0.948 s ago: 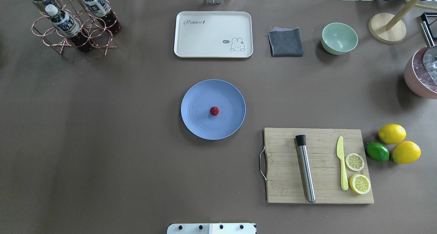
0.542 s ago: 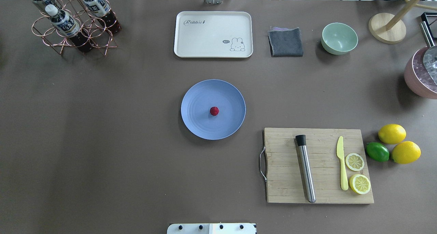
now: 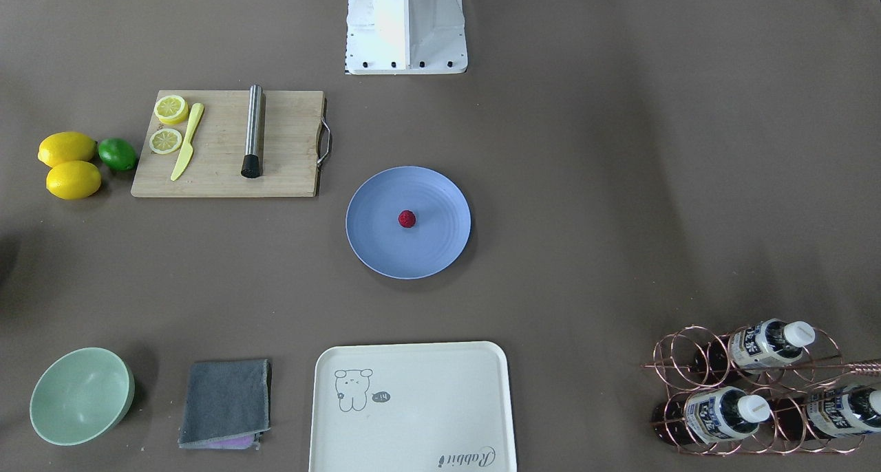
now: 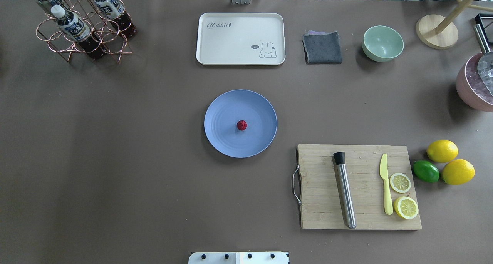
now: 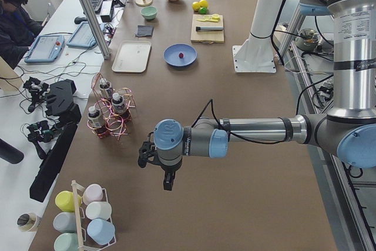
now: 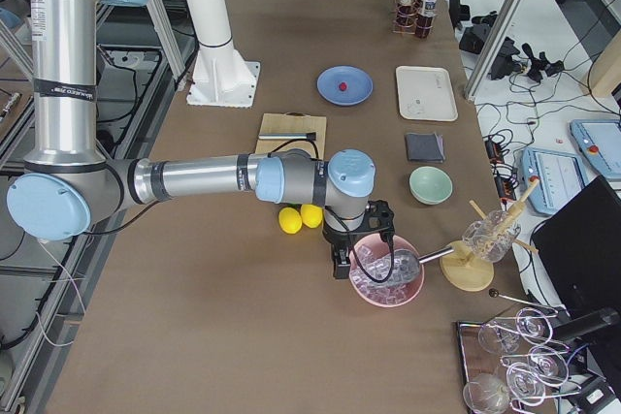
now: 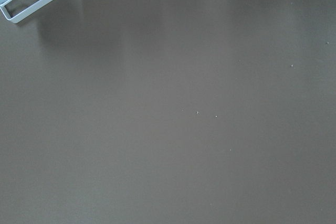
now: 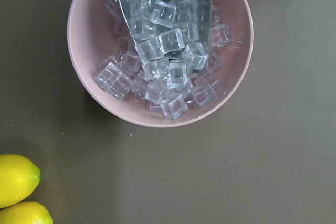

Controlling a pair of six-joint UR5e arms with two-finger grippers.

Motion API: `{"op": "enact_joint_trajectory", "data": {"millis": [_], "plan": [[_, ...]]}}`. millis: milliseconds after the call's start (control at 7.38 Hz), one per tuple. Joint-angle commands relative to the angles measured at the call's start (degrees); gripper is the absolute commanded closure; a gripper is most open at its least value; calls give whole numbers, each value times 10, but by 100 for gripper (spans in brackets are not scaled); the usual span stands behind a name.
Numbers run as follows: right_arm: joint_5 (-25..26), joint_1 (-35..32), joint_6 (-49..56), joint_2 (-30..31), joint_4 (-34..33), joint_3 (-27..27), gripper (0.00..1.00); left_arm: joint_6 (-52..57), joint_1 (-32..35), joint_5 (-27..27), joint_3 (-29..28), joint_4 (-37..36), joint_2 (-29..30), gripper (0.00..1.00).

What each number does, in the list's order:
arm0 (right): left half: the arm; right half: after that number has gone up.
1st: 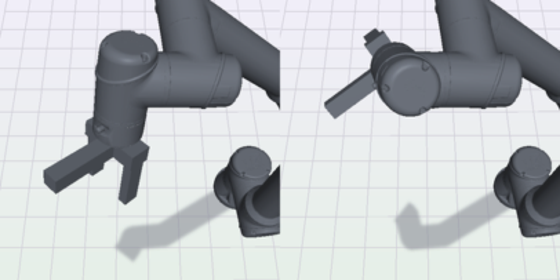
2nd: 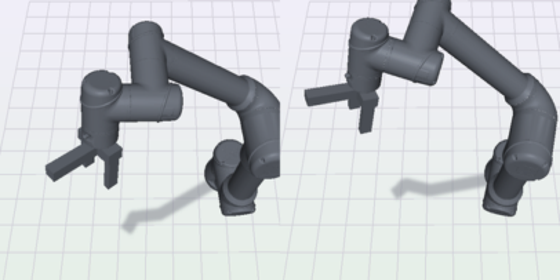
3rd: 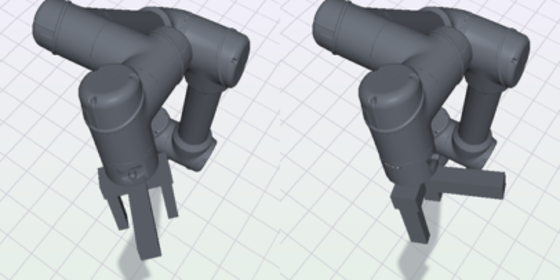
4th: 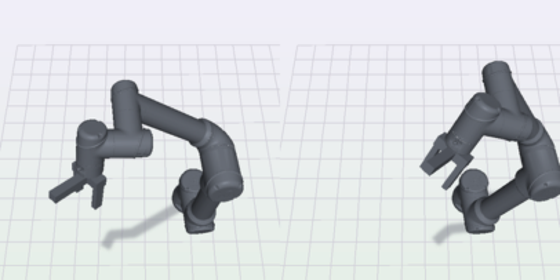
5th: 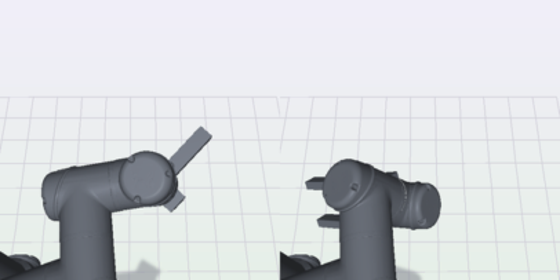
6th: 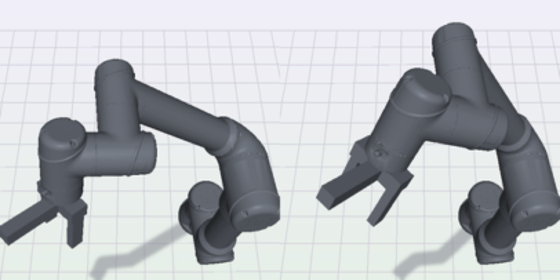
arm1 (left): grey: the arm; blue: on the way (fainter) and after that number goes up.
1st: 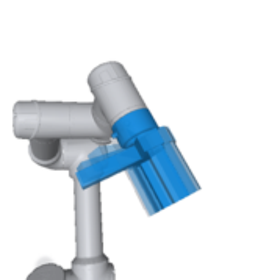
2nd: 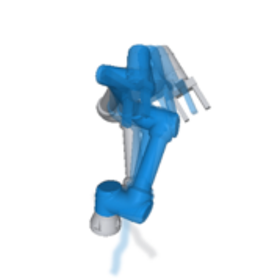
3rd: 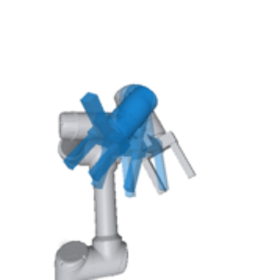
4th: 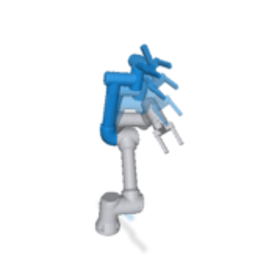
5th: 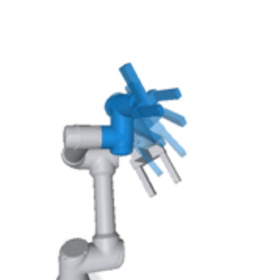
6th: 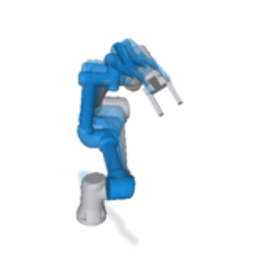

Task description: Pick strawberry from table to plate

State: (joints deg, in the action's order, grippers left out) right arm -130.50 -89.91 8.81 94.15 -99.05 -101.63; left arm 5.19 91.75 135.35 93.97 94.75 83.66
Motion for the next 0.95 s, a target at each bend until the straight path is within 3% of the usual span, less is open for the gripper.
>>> {"op": "enact_joint_trajectory", "data": {"millis": [0, 813], "plan": [[-7, 0, 1, 3, 0, 0, 0, 0, 0, 0, 3, 2, -7, 2], [-7, 0, 0, 5, -1, 6, 0, 0, -1, 0, 3, -1, -18, 2]]}}
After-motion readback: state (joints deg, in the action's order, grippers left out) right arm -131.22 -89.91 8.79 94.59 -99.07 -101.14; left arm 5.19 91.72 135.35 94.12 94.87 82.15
